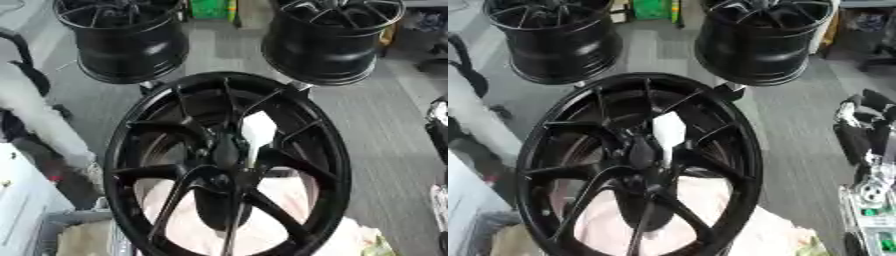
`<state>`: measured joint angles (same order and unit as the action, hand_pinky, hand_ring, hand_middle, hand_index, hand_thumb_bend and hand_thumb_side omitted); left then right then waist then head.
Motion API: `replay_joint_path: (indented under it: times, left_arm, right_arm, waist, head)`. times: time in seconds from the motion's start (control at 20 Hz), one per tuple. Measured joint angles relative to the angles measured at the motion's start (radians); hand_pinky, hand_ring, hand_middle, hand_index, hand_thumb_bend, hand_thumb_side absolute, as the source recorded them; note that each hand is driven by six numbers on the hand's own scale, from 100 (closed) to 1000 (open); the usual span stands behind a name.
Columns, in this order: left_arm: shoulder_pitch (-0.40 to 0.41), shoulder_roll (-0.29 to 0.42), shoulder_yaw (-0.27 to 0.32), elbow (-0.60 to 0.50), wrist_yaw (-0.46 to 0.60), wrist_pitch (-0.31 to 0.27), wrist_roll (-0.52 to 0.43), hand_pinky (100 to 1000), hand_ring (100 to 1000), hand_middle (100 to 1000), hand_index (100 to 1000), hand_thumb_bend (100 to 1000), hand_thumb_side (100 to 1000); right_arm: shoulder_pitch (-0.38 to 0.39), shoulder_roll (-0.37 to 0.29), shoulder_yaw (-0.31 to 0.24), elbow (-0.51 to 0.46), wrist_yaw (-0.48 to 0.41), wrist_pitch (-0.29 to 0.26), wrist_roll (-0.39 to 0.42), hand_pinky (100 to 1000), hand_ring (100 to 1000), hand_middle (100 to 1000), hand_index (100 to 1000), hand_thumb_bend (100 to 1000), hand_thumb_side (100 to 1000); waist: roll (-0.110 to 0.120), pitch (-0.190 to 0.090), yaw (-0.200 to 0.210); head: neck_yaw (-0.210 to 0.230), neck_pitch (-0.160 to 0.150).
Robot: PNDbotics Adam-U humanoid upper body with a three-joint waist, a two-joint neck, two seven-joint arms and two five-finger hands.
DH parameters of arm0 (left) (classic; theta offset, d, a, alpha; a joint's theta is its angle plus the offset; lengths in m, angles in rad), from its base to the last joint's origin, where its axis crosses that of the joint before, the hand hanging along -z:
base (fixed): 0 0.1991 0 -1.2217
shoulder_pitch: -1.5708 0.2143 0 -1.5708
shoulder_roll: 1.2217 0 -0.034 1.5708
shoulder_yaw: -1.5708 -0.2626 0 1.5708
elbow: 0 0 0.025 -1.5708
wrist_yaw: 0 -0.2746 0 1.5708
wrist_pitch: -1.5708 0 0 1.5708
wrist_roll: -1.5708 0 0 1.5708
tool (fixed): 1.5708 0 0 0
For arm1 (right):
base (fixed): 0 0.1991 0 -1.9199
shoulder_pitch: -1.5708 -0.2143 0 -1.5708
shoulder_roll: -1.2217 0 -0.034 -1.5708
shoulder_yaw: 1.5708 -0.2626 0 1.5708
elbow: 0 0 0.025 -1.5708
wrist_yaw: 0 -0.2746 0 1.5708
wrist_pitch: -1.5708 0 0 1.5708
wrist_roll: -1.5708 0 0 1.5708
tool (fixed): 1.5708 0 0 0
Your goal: Pull the pin out of the wheel hub.
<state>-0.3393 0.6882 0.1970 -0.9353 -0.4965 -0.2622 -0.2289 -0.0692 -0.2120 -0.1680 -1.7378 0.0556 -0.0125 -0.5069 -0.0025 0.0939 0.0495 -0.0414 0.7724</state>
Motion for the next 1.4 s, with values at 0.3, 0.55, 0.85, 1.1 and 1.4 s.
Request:
replay_joint_path:
  times: [0.3,0.55,0.85,1.1,1.4]
  left_arm:
    - [0.024,-0.031,0.045,0.007,0.056,0.082,0.109,797,800,816,879,132,784]
    - [0.054,-0.071,0.076,-0.107,0.193,0.077,0.115,719,670,669,775,100,721]
    - [0.094,-0.192,0.102,-0.387,0.419,0.086,0.03,705,640,638,744,100,780]
    - [0.124,-0.323,0.108,-0.607,0.546,0.178,-0.073,705,640,639,744,100,810]
    - [0.148,-0.412,0.095,-0.732,0.581,0.255,-0.155,703,632,630,736,100,818]
  right_arm:
    - [0.0,0.004,-0.004,0.0,-0.001,0.0,0.0,502,568,650,754,100,326]
    - [0.0,0.004,-0.004,0.0,-0.001,0.0,0.0,502,568,650,753,100,328]
    - [-0.001,0.005,-0.004,0.0,-0.001,0.0,0.0,503,569,650,753,100,329]
    - [-0.002,0.006,-0.004,0.0,-0.001,0.001,0.002,504,569,651,753,100,331]
    - [-0.008,0.013,-0.004,0.0,-0.001,0.003,0.005,505,570,652,754,100,331]
  waist:
    - [-0.004,0.002,0.004]
    - [-0.011,0.003,0.011]
    - [-0.022,0.006,0.017]
    - [-0.03,0.007,0.019]
    - [-0.033,0.007,0.02]
  head:
    - [-0.002,0.0]
    - [-0.004,0.0]
    - [-0.005,0.0]
    - [-0.001,0.0]
    - [0.006,0.0]
